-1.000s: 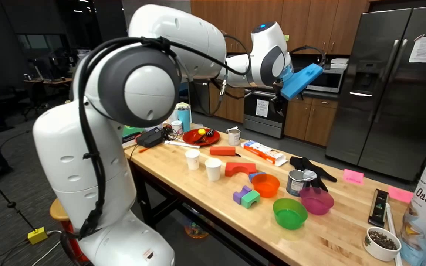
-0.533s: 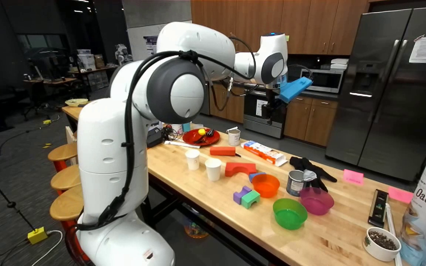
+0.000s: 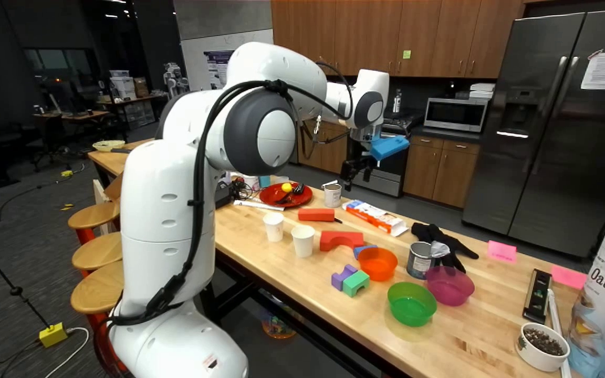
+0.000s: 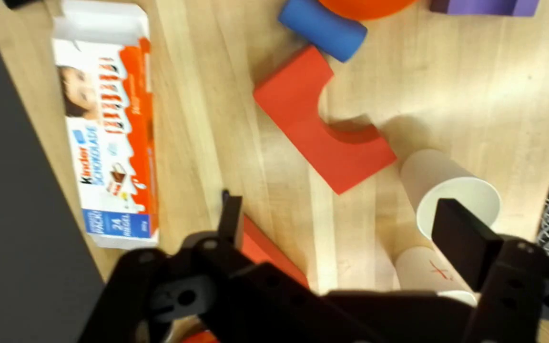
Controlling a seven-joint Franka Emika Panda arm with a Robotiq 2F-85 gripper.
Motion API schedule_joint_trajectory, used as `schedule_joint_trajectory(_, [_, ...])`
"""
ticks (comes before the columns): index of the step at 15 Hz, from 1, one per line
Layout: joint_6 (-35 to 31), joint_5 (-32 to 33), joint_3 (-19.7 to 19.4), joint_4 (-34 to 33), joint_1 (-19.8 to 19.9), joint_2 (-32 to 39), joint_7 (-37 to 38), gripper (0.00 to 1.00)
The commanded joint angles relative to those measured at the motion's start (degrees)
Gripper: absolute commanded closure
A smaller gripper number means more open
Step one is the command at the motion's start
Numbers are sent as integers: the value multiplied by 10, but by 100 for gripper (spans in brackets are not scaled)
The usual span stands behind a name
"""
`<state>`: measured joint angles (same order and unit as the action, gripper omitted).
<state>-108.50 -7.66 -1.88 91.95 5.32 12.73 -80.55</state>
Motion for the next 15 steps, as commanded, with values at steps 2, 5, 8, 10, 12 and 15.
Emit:
schedule_joint_trajectory(2, [66,-54,33,-15,-7,28,10,0])
schedule_joint_trajectory(5, [106,-61,43,-28,-16,53,48,0])
schedule_joint_trajectory(8, [142,-49,42,-42,-19,73,94,0])
schedule_joint_trajectory(10, [160,-49,44,-58,-18,87,106,0])
schedule_joint_trajectory(12, [179,-50,49,-81,-19,104,112,0])
schedule_joint_trajectory(15, [202,-57,57,-119,-21,126,122,0])
